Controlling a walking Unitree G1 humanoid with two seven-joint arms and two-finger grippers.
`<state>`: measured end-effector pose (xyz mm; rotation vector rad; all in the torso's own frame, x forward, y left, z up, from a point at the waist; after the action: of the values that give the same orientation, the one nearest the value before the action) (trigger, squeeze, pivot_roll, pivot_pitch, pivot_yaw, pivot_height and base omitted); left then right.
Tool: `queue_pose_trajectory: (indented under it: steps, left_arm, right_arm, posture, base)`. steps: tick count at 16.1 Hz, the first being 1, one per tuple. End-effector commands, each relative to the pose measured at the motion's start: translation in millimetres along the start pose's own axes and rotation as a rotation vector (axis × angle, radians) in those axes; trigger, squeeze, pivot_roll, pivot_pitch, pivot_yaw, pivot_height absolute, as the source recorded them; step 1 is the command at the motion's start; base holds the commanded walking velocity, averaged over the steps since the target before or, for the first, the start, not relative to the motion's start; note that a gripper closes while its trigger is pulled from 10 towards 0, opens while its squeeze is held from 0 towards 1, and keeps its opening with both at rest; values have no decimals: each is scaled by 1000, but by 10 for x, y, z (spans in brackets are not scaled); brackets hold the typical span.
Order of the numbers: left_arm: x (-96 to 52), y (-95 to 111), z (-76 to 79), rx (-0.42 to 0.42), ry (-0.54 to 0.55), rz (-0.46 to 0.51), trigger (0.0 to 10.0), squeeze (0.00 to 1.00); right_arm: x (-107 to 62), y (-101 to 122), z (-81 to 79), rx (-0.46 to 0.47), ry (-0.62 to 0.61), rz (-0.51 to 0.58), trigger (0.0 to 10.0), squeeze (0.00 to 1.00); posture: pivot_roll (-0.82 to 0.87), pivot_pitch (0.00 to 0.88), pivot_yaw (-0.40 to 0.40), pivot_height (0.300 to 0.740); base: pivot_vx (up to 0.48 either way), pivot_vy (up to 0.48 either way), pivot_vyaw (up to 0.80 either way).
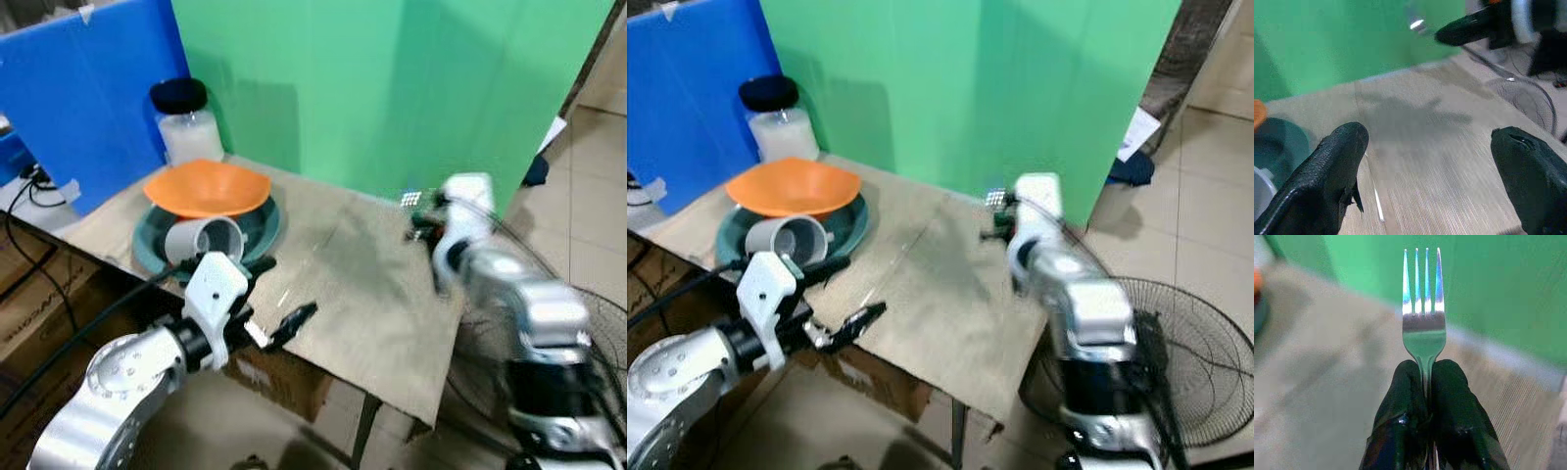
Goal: Setting the table
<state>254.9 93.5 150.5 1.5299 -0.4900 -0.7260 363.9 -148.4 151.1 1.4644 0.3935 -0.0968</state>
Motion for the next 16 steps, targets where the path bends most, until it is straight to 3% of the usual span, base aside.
queue_pose_trajectory:
  steps: [1, 2, 3, 5, 8, 12, 16]
  left_arm:
    - [35, 70, -24, 14, 34, 27, 10000, 0]
    - [87, 121, -56, 17, 85, 60, 10000, 0]
    - [145, 120, -107, 17, 157, 61, 10000, 0]
    - [212, 155, -154, 9, 235, 85, 10000, 0]
    - [213, 163, -169, 24, 272, 95, 10000, 0]
    - [175, 132, -304, 6, 358, 91, 10000, 0]
    - [135, 103, -337, 1, 395, 82, 10000, 0]
  right_arm:
    - [-131, 154, 26, 4, 8, 87, 0, 0]
    - [-284, 267, 9, 2, 21, 171, 0, 0]
    - [-452, 274, -48, 41, 47, 207, 10000, 0]
    - [-667, 167, -87, 47, 17, 242, 10000, 0]
    - [-803, 33, -127, 5, -25, 232, 10000, 0]
    - [-837, -24, -108, 8, -71, 209, 10000, 0]
    - [-801, -74, -25, 1, -125, 179, 10000, 0]
  posture:
    - [157, 0, 28, 740]
    - [155, 0, 29, 740]
    - [148, 0, 32, 740]
    - [139, 0, 36, 740]
    - [128, 0, 44, 740]
    - [116, 0, 49, 740]
    - [128, 0, 30, 740]
  base:
    - [0, 0, 0]
    - [0, 0, 0]
    - [0, 0, 0]
    - [0, 0, 0]
    - [0, 0, -800]
    - [0, 0, -800]
    - [0, 0, -800]
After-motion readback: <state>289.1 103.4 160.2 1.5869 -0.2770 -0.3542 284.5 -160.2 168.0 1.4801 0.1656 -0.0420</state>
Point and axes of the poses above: a point about 5 cm out from each wrist's last joint towards the gripper, its own x axis pointing out of the wrist towards the gripper, its own y axis along the axis of the wrist's last joint, z = x × y, the point moved 6 cm from there along x, pointing out of the wrist towards the gripper, and after that the axes turned 5 degrees about -x, right-handed, at the moved point
